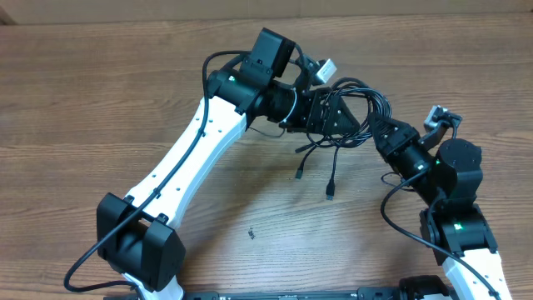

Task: Untangle cables

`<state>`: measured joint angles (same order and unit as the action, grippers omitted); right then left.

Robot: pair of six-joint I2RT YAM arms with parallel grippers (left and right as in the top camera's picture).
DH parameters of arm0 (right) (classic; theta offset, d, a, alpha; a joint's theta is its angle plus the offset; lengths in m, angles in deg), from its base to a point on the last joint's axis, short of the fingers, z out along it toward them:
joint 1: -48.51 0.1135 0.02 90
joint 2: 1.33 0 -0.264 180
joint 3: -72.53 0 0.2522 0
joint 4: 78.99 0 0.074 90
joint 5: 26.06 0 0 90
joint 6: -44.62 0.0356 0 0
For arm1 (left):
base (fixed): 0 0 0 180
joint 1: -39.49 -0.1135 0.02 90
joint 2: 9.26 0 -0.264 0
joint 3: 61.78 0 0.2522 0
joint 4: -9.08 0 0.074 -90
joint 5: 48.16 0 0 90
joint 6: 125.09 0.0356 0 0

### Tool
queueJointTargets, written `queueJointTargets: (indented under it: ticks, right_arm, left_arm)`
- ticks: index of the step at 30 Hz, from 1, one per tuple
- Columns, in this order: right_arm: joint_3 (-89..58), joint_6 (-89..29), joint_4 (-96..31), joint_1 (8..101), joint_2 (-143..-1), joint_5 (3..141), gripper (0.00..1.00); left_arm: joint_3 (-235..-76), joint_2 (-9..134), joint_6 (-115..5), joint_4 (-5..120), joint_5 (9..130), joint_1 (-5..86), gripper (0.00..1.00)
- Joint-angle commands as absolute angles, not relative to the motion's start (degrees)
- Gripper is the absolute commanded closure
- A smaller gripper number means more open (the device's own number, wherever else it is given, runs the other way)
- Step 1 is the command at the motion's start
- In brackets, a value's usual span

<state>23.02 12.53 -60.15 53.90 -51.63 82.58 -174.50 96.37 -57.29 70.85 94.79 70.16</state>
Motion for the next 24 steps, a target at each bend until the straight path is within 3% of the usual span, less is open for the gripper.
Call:
queueJointTargets:
  ticks: [1,2,5,11,14,16,22,24]
  right_arm:
    - [21.63,14.92,-61.13,53.9,-50.96,80.91,0.96]
    - [21.63,14.89,-61.09,53.9,-50.96,80.91,0.96]
    - [21.63,14.89,-61.11,53.9,-50.96,80.94,0.96]
    - [21.63,14.52,-59.75,53.9,-50.96,81.13,0.96]
    - [21.63,13.34,-57.04,53.9,-50.96,81.07,0.94]
    - [21.63,11.26,-55.99,53.9,-50.96,80.85,0.86]
    - [21.65,-2.11,-54.29,53.9,-50.96,80.89,0.33]
    - [21.65,-5.28,-54.18,53.9,-50.96,80.89,0.2]
  left_arm:
    - [-175.46,94.33,-59.54,70.1,92.67,70.25,0.15]
    - [-175.44,94.33,-59.54,70.1,92.43,70.25,0.31]
    - [-175.44,94.33,-59.51,69.8,92.21,70.21,0.65]
    - [-175.44,94.33,-59.03,68.99,88.85,70.21,0.96]
    - [-175.46,94.33,-55.27,68.99,87.69,70.21,0.96]
    - [-175.44,94.33,-53.29,68.99,87.58,70.03,0.96]
    - [-175.44,94.33,-48.87,70.37,83.67,66.36,0.96]
    - [-175.44,94.33,-47.58,71.09,83.67,65.11,0.96]
